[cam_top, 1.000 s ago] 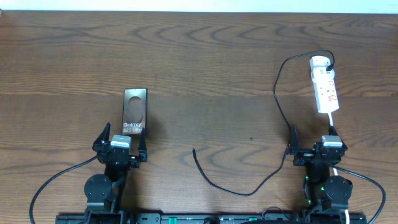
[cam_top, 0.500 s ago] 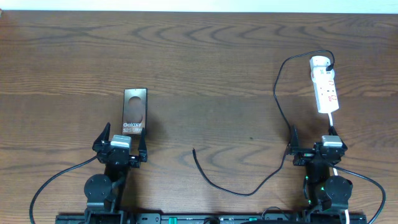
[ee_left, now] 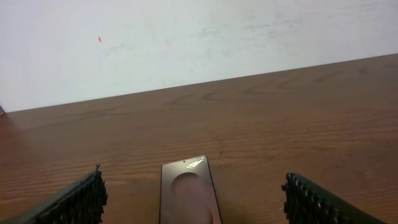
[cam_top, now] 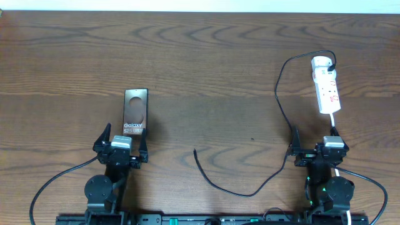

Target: Plug charger to phone and switch on socket

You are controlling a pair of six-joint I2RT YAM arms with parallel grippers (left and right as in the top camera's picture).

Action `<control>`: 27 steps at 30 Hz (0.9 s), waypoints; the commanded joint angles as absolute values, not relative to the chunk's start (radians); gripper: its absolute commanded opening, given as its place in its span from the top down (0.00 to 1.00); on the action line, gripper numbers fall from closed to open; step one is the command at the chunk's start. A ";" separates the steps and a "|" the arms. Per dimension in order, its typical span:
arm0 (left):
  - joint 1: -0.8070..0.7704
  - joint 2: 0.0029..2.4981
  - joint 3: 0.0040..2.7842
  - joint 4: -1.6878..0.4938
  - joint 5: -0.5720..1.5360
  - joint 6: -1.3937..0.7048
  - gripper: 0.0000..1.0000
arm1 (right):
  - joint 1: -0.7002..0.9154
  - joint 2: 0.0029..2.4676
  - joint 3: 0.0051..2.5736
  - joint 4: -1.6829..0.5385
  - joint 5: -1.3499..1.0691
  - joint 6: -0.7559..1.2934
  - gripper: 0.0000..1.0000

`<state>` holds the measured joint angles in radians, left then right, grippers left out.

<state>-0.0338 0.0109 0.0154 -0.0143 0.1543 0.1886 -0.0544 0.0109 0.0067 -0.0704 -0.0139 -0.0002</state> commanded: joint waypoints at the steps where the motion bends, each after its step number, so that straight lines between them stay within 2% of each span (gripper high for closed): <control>1: -0.034 0.004 0.005 -0.056 0.175 0.202 0.12 | -0.058 0.007 0.006 -0.075 -0.010 0.007 0.01; 27: -0.034 0.004 0.005 -0.050 0.177 0.159 0.12 | -0.058 0.007 0.006 -0.075 -0.010 0.007 0.01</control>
